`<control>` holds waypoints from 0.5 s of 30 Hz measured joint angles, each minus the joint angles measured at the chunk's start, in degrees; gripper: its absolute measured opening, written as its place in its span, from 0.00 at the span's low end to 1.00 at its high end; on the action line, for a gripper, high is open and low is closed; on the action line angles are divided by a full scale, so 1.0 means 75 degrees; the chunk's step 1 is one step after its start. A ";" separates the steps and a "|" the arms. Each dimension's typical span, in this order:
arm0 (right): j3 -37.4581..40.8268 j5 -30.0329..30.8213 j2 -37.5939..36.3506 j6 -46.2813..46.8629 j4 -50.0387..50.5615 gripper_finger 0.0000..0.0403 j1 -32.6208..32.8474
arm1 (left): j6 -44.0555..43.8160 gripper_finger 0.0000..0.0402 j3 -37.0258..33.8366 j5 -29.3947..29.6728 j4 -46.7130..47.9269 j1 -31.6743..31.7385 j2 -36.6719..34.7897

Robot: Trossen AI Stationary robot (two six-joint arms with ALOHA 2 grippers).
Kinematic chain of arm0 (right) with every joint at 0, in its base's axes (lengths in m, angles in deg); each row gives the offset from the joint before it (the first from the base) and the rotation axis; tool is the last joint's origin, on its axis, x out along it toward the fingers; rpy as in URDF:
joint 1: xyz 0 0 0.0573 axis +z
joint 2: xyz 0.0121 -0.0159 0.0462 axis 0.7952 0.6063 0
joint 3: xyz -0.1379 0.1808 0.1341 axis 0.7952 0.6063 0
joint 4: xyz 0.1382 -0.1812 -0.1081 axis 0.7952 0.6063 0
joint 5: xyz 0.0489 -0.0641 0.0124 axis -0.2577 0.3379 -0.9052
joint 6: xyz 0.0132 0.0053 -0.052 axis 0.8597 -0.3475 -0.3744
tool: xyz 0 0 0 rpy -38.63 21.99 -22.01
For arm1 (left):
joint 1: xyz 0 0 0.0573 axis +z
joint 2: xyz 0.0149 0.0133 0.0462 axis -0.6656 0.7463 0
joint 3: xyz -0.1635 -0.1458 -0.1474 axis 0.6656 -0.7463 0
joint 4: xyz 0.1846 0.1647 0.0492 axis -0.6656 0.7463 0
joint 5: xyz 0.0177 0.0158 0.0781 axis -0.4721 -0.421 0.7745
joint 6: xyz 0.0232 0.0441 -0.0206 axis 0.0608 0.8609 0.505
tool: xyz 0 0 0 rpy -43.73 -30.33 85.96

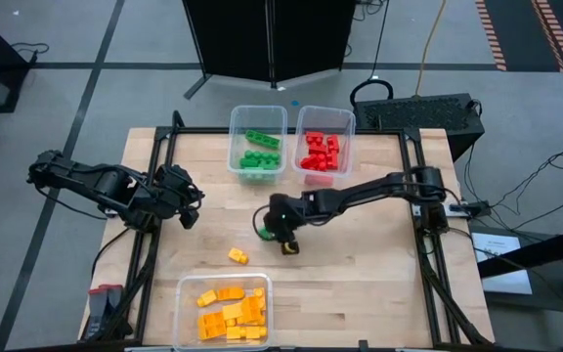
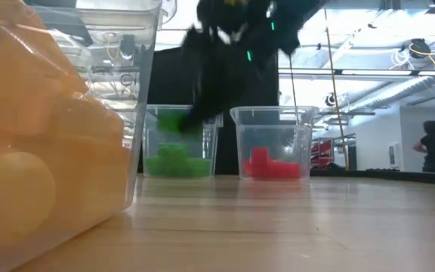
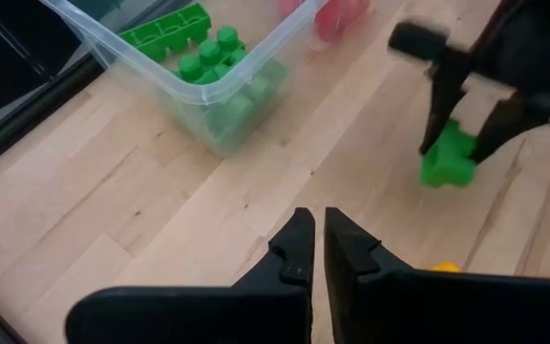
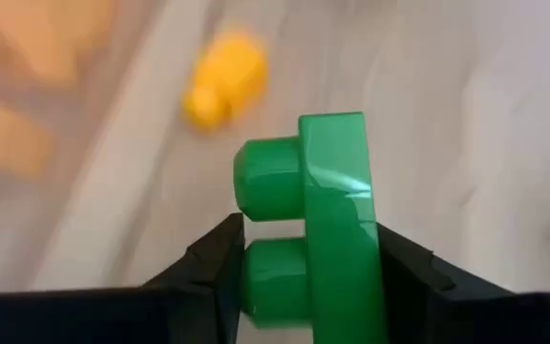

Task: Sort blocks
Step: Put the green game piece into the top left transparent bin

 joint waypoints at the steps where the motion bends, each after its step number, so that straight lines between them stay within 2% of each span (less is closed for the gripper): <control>1: -0.0129 -0.0009 -0.0133 0.0000 -0.0004 0.37 -0.0021 | 0.0000 0.00 0.0000 0.0000 0.0000 0.0001 0.0000; 5: -0.0837 0.0098 -0.0481 -0.0030 0.0085 0.37 -0.0148 | 0.0000 0.00 0.0000 0.0000 0.0010 0.0000 0.0001; 8: -0.1508 0.0762 -0.0718 -0.0420 0.0252 0.37 -0.0370 | 0.0003 0.00 0.0000 0.0000 0.0026 0.0001 0.0000; 11: -0.2151 0.1435 -0.0783 -0.0927 0.0744 0.37 -0.0772 | 0.0003 0.00 0.0000 0.0003 0.0026 0.0000 0.0000; 15: -0.2500 0.1748 -0.0678 -0.1212 0.0829 0.37 -0.1594 | 0.0007 0.00 0.0000 0.0003 0.0023 -0.0001 0.0000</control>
